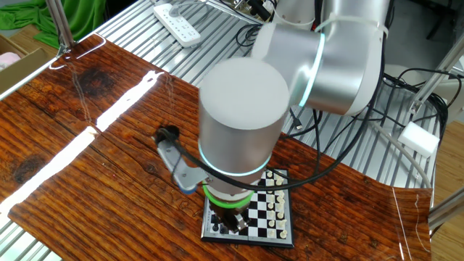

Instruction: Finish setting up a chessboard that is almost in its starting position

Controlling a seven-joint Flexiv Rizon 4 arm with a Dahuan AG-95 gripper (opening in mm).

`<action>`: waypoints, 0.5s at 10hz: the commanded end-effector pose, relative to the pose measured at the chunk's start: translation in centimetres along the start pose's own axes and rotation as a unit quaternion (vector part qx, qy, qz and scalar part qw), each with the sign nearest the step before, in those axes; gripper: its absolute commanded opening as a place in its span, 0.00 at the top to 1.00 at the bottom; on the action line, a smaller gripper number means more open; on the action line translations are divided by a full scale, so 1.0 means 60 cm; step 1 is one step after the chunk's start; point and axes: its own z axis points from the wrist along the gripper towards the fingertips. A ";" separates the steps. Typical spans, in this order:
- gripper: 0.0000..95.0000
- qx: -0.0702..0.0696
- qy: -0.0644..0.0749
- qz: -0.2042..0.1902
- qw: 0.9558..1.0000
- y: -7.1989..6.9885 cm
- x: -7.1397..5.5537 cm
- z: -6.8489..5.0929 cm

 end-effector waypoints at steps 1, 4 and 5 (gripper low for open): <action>1.00 0.006 0.002 -0.012 1.000 -0.015 0.003 -0.021; 1.00 0.012 0.023 -0.015 1.000 -0.036 -0.005 -0.060; 1.00 0.014 0.031 -0.016 0.999 -0.047 -0.006 -0.073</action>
